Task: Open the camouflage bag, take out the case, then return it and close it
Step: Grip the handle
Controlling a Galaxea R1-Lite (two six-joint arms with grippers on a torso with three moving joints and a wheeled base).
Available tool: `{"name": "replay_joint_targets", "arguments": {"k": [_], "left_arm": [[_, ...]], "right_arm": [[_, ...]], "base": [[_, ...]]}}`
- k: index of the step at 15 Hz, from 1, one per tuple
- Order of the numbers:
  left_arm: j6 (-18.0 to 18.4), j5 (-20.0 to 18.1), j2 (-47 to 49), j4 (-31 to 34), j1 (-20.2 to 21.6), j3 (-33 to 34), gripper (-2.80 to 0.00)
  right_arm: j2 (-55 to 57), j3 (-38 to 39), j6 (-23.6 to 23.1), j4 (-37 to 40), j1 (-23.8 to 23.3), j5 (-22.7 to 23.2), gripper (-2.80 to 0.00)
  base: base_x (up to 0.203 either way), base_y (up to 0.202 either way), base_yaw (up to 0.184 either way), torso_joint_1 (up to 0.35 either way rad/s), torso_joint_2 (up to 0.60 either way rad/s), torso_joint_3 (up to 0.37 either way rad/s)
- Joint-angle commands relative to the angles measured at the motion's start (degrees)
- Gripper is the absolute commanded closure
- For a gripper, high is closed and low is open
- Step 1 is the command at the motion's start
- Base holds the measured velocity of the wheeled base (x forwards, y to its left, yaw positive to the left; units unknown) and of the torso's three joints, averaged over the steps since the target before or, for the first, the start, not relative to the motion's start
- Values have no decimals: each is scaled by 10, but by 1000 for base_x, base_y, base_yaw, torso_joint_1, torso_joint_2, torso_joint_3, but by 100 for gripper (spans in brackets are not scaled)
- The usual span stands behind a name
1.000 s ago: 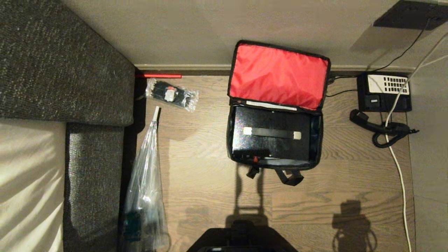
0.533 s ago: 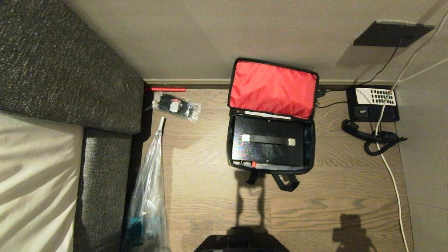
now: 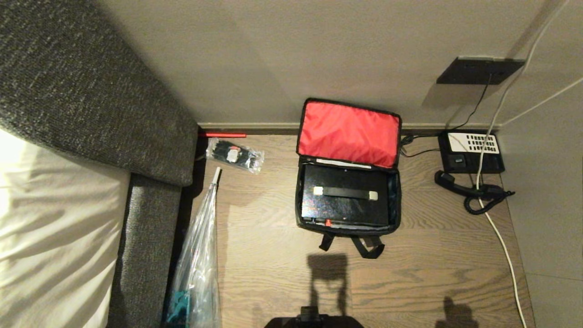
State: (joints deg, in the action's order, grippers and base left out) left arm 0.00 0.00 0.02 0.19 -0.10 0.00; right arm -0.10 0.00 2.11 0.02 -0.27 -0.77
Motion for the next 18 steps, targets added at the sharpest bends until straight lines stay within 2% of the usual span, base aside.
{"name": "replay_joint_targets", "arguments": {"k": [1, 4, 7, 10, 13, 14, 16, 18], "left_arm": [[1, 0, 0, 0, 0, 0, 0], [8, -1, 0, -3, 0, 0, 0], [6, 0, 0, -2, 0, 0, 0], [6, -1, 0, -3, 0, 0, 0], [5, 0, 0, -3, 0, 0, 0], [9, -1, 0, -2, 0, 0, 0], [6, -1, 0, -2, 0, 0, 0], [7, -1, 0, -2, 0, 0, 0]], "right_arm": [[-2, 0, 0, 0, 0, 0, 0], [-2, 0, 0, 0, 0, 0, 0], [-1, 0, -36, 3, 0, 8, 0], [-1, -4, -52, 16, 0, 11, 0], [-1, -29, -35, 25, 0, 3, 0], [-1, -69, -31, 57, 0, 4, 0], [-1, -218, -20, 232, 0, 19, 0], [2, -326, -6, 386, 0, 44, 0]], "base": [[0, 0, 0, 7, 2, 204], [0, 0, 0, 4, -2, 77], [0, 0, 0, 0, 0, 0], [0, 0, 0, 0, 0, 0], [0, 0, 0, 0, 0, 0], [0, 0, 0, 0, 0, 0], [0, 0, 0, 0, 0, 0], [0, 0, 0, 0, 0, 0]]}}
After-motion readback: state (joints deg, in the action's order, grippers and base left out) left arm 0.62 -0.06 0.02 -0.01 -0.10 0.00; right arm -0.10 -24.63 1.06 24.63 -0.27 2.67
